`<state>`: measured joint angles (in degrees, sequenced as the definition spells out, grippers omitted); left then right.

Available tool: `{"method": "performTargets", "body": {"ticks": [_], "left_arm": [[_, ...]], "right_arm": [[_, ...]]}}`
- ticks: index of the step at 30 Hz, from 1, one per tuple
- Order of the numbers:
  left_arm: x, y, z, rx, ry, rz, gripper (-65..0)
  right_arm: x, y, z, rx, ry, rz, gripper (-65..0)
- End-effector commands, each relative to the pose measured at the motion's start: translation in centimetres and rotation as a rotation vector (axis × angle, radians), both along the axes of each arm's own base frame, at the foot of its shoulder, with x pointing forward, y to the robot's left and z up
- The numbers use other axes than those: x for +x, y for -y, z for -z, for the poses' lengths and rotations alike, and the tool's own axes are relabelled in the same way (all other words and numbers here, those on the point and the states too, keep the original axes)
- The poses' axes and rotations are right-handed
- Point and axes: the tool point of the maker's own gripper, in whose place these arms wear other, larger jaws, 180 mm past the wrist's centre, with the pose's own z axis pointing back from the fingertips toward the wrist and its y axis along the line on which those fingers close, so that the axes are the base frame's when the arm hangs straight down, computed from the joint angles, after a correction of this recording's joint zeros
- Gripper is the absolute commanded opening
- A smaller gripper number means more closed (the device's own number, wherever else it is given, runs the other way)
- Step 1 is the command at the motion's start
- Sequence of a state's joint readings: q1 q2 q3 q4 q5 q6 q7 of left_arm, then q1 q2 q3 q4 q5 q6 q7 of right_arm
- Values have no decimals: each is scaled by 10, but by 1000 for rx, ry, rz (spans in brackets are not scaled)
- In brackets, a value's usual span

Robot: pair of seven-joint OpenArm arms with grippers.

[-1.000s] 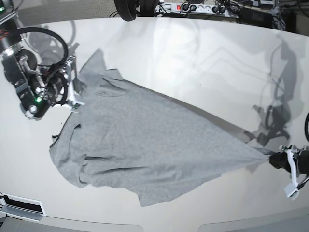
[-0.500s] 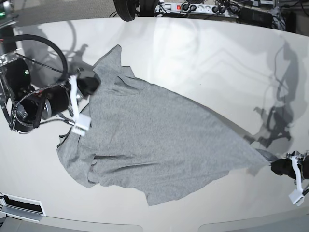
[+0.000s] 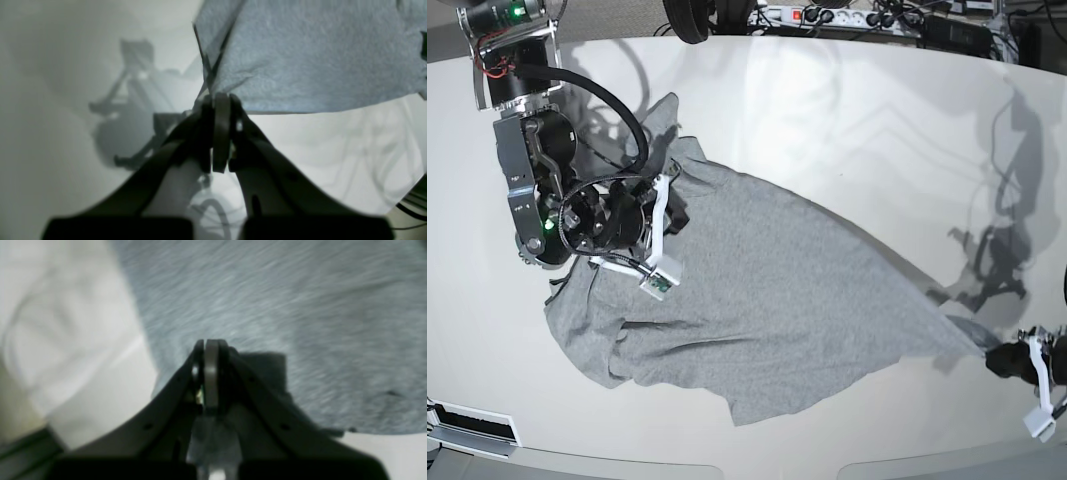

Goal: Layout the t-shirt on the table in an organized manner, then fold the t-shirt properly
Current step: 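Pull the t-shirt edge with the right gripper to spread it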

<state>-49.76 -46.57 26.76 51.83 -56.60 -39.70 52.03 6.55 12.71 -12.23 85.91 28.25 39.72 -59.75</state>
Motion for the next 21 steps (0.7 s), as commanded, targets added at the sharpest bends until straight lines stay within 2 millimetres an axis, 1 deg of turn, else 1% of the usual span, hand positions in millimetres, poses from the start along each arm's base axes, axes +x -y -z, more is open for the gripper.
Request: {"method": "performTargets", "body": {"ticks": [1,3,6,8,9,12,15,17,18,20,21], "left_arm": [[11,-8,-30,-9,76,-11,-650],[14,-12,-40,-3,97,-17,-650],[23,-13,-61,-2,142,-19,-650],[29,-15,-74,11,171,-20,-650],[32,-18,-80,30,183,-22,-650],[39,-30,-96,87,233,-33,-650],[45,-38,-112,101,281,-60,-650],[46,-37,-117,95,293,-60,-650],[46,-36,-118,90,294,-59,-650],[45,-35,-116,82,284,-60,-650],[43,-34,-112,73,263,-59,-650]], "right_arm": [[1,2,-1,9,19,4,-650],[-7,0,7,33,7,16,-650],[-13,-4,13,70,1,30,-650],[-21,-3,19,60,-21,29,-650],[-27,2,24,28,-39,23,-650],[-43,28,43,-138,-108,-2,-650],[-54,60,51,-246,-179,10,-650],[-56,82,52,-299,-193,27,-650],[-56,89,51,-303,-195,31,-650],[-55,94,45,-267,-198,35,-650],[-53,94,39,-238,-192,35,-650]]}}
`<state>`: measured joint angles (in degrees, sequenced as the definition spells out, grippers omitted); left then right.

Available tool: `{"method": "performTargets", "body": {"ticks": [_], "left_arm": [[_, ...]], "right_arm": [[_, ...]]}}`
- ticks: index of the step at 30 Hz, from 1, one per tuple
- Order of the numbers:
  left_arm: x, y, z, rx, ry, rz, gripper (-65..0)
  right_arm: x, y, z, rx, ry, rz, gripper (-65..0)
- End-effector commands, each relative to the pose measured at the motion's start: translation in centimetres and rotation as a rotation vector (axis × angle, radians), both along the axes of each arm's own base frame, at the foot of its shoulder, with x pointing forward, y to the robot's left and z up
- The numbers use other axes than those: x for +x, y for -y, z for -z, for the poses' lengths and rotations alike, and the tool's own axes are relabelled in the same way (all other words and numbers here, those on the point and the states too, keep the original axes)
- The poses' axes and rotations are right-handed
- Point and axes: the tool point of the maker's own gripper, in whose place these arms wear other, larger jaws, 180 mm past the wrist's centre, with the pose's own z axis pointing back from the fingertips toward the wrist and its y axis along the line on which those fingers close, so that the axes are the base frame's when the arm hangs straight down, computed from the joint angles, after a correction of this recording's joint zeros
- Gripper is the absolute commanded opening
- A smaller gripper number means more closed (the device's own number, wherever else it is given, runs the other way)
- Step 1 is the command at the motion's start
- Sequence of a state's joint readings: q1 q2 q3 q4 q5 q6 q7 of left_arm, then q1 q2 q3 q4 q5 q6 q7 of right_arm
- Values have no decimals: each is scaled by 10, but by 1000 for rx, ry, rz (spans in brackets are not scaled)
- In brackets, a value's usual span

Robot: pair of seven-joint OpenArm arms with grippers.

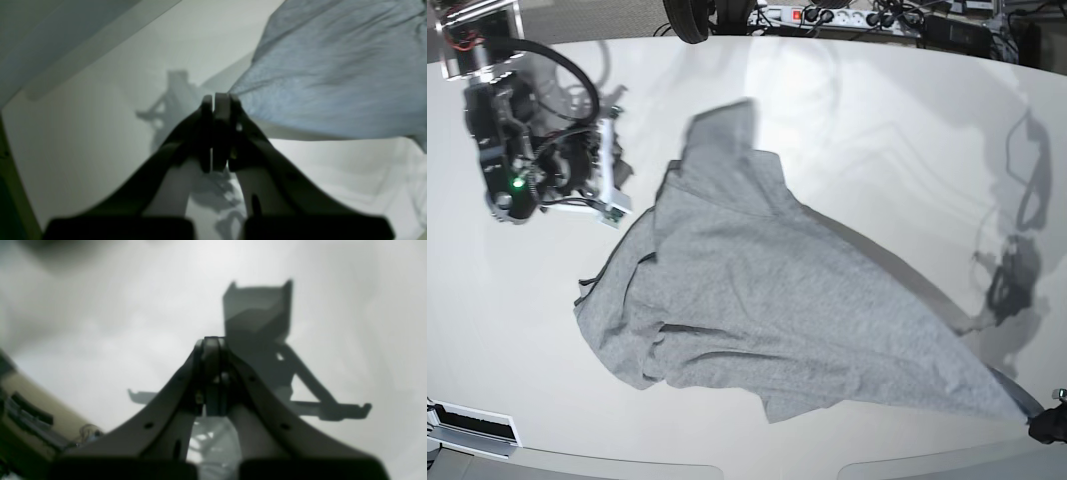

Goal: Layout the t-shirt on the table in an organized manner, then fold the t-shirt properly
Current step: 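Pull the t-shirt edge with the right gripper to spread it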

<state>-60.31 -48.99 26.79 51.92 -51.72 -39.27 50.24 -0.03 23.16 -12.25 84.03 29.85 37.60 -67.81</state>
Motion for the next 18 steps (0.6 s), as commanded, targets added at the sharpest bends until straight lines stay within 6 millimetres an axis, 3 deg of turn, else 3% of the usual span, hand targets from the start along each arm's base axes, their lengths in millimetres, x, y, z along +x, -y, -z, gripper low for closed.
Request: {"method": "performTargets", "body": {"ticks": [1,4,9,14,18], "left_arm": [[3,0,-23,-36,44,-4,-650],[-8,12,-5,-105,-25,26,-650],[-28,24,39,-175,-129,38,-650],[-52,26,82,-188,-227,31,-650],[-63,27,100,-190,-269,27,-650]], "right_arm": [[18,-6,-20,58,66,-5,-650],[25,-13,-48,163,112,-17,-650],[23,-57,-94,454,138,-48,-650],[27,-88,-88,473,159,-49,-635],[45,-104,-82,432,276,-34,-312]]}}
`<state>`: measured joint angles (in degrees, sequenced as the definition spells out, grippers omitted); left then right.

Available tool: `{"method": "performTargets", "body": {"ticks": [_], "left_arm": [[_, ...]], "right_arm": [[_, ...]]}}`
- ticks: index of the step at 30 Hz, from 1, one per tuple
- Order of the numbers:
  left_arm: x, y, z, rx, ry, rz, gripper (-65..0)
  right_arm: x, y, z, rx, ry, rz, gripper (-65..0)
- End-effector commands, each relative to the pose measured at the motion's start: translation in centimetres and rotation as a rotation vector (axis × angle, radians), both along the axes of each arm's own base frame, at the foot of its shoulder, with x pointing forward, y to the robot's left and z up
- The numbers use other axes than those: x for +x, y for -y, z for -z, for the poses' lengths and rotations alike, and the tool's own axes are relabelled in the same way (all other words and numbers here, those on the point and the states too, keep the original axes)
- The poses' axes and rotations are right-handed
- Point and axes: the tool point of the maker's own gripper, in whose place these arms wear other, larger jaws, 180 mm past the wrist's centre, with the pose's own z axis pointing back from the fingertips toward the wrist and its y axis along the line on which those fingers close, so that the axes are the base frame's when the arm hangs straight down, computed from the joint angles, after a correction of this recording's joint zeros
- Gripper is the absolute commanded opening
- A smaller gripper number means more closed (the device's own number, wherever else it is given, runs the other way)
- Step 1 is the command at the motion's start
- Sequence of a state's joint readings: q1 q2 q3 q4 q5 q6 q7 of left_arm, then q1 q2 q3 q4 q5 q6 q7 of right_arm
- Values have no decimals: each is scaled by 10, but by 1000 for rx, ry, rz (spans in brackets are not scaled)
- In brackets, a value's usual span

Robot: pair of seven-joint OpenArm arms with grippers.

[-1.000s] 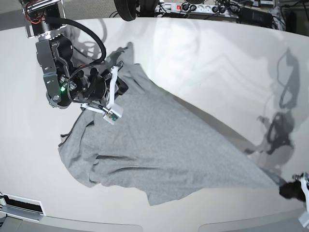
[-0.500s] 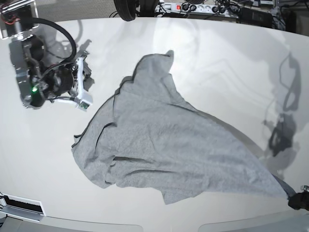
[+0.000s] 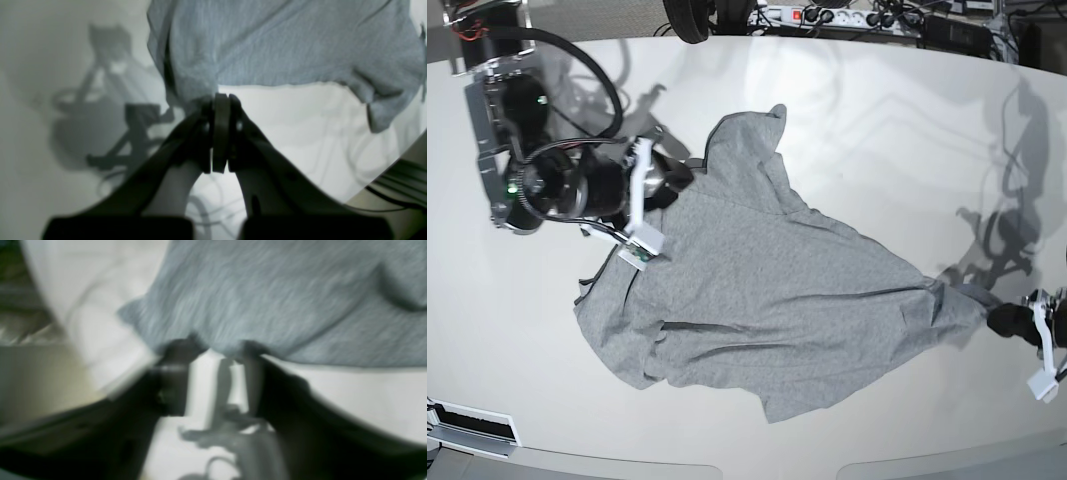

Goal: Layout the t-shirt on the table in an organized manner, then fold the t-shirt properly
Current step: 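Pull the t-shirt edge with the right gripper to spread it, then lift the grey t-shirt with both grippers and stretch it between them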

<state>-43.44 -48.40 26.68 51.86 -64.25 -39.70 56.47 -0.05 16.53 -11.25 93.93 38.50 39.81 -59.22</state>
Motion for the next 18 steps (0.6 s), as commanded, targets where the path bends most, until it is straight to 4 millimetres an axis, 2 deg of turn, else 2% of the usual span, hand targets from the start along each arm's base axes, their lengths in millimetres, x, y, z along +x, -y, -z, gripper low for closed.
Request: {"method": "performTargets", "body": {"ticks": [1,5,8,11,15,18], "left_arm": [[13,-1,-23,-26,69,-7,-650],[13,-2,-24,-24,70,-8,-650],[13,-1,-24,-27,72,-8,-650],[16,0,-26,-37,89,-11,-650],[15,-1,-26,-35,88,-11,-650],[15,-1,-26,-34,86,-11,-650]], "right_arm": [[14,-2,-11,15,66,13,-289],[25,-4,-3,-36,130,78,-290],[26,-4,13,-76,115,120,-291],[24,-6,29,-74,80,146,-304],[17,-2,48,-81,33,157,-362],[13,5,62,-115,13,165,-366]]}}
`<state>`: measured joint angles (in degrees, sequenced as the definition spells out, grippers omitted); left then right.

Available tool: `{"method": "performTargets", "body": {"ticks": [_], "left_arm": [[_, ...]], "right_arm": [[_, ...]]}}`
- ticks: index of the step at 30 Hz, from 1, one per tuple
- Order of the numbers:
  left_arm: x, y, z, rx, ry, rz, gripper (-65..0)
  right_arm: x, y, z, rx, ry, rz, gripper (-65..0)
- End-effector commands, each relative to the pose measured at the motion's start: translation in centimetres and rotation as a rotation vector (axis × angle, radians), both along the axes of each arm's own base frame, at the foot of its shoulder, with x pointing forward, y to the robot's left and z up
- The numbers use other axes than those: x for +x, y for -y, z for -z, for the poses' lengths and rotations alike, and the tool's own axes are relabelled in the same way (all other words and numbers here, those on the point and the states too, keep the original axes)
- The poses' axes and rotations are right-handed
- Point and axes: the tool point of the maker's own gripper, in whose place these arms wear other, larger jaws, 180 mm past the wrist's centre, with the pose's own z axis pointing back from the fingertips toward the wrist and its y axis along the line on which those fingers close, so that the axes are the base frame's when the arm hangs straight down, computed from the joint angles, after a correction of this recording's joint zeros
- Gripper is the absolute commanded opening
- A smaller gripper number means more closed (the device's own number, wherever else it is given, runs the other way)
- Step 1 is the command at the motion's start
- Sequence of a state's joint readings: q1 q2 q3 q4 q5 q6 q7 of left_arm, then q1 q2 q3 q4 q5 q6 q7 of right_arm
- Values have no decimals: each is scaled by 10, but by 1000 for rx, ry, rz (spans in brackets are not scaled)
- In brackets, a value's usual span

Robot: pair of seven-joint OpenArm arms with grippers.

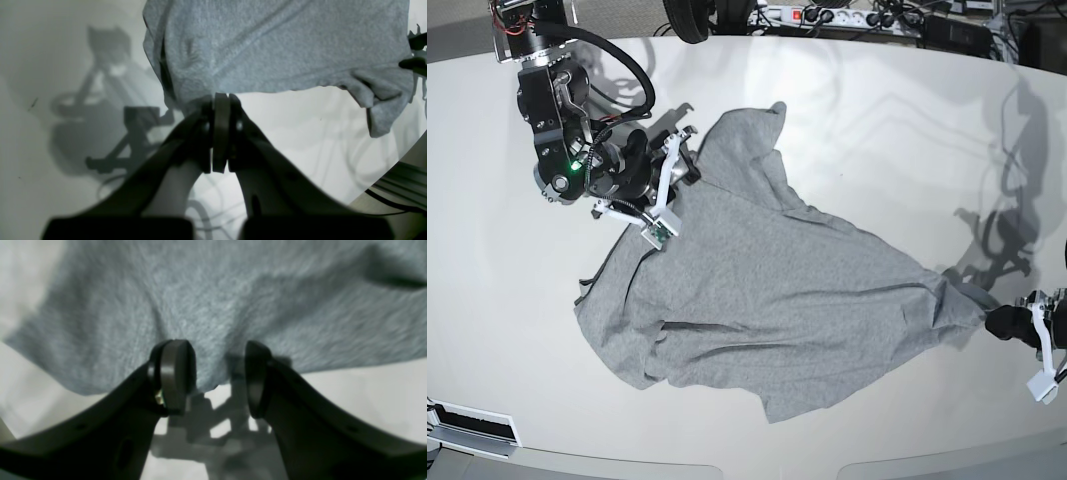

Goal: Layout the t-shirt on the table in an organized manner, then fold the t-shirt properly
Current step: 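Lift the grey t-shirt with both grippers and stretch it between them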

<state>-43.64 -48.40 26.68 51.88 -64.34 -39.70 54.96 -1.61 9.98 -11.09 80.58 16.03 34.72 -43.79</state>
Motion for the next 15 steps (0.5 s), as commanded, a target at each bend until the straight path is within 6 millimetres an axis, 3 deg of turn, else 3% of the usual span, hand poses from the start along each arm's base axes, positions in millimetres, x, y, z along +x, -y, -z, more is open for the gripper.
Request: {"method": "performTargets", "body": {"ticks": [1,4,7,8,12,15], "left_arm": [[11,-2,-22,-20,60,-6,-650],[11,-2,-22,-21,62,-6,-650],[11,-1,-21,-23,62,-5,-650],[11,-1,-22,-21,62,-5,-650],[12,-11,-24,20,66,-9,-650],[17,-22,-39,33,97,-29,-650]], "right_arm": [[10,1,-6,11,24,11,-366],[2,-1,1,21,-9,-9,-420],[-1,-6,-3,42,-43,-47,-624],[0,-6,-6,40,-56,-57,-650],[6,3,-30,-21,-70,-130,-650],[12,27,-58,-99,-13,-163,-650]]}}
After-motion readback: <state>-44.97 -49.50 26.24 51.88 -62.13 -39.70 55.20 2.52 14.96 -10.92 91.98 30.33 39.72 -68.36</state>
